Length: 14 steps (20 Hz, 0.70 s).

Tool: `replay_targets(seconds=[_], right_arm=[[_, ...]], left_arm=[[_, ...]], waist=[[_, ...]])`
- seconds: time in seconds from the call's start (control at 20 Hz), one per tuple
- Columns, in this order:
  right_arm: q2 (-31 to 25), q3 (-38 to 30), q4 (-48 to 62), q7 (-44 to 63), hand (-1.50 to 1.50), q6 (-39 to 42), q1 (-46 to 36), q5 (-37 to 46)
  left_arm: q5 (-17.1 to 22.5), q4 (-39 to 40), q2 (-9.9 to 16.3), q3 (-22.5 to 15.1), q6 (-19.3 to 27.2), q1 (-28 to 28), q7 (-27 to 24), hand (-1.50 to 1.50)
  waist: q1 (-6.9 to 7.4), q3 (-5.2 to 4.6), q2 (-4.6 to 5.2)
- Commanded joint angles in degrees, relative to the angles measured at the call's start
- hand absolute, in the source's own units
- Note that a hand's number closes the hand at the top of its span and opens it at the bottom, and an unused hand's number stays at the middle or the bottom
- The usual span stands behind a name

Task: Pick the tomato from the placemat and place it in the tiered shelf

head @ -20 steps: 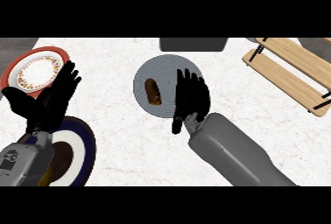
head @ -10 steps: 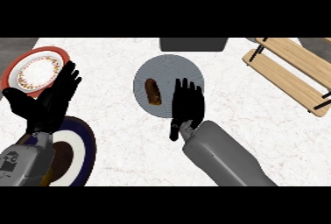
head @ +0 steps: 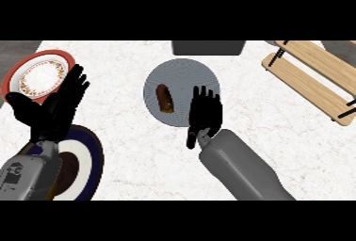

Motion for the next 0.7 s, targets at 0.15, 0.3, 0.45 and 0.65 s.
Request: replay_targets(seconds=[0.15,0.3,0.45,0.65], right_arm=[[0.31,1.33,11.4,-3.18,-1.5,-8.36,-2.14,-3.39],[0.32,-2.49,9.53,-4.99,-1.5,-5.08,-1.79,-1.74],[0.32,2.28,16.28,-5.42,-1.5,-11.36,-4.68,-6.54],[0.32,0.3,19.21,-9.6,1.5,-10.5,-4.13,-6.94]], left_arm=[[-1.97,1.43,-2.03,0.8,-1.07,-0.92,-1.08,0.0],[-3.57,-5.16,-4.2,-0.44,0.71,4.41,-0.23,0.0],[-4.57,-3.9,-4.34,0.12,0.85,2.11,1.18,0.0],[-3.85,-3.06,-2.89,2.17,-1.91,0.01,2.95,0.0]], waist=[[0.54,0.0,0.23],[0.26,0.01,0.0],[0.84,0.02,0.15],[0.44,0.01,0.09]])
